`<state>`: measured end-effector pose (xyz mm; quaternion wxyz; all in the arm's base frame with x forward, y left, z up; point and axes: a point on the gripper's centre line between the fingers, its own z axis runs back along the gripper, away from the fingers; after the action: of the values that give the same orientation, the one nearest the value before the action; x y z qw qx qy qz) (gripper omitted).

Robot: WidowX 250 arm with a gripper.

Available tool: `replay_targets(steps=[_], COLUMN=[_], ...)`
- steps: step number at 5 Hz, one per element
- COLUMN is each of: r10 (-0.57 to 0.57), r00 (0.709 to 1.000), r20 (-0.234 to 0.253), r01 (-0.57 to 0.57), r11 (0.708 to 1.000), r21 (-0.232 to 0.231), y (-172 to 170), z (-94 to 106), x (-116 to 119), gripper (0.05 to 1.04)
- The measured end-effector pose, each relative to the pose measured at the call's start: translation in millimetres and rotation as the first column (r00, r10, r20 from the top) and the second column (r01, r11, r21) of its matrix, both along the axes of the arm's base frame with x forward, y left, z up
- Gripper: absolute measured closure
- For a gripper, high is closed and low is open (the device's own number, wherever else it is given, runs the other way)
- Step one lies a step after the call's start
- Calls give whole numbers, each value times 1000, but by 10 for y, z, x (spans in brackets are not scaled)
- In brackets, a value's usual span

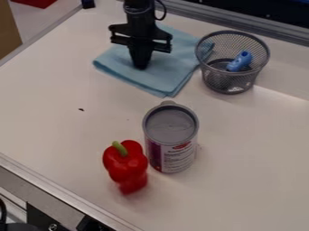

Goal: Move the towel to the bottom of the table

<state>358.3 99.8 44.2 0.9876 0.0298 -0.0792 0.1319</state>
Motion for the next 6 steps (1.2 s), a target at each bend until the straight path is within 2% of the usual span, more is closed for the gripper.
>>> replay_targets(steps=[1,2,4,5,6], r10=[32,-26,24,33,18], r00=[998,998,999,998,998], r20=[-48,-55,-31,-62,-55], r01=[-31,25,-24,-33,-17], r11=[999,1000,1000,999,1000], r21=[7,-8,-5,9,21], y=[31,74,178,230,261], z=[106,160,153,91,108], x=[-353,-743,-1100,-1232,-1340], gripper=[1031,1031,1031,1031,1031])
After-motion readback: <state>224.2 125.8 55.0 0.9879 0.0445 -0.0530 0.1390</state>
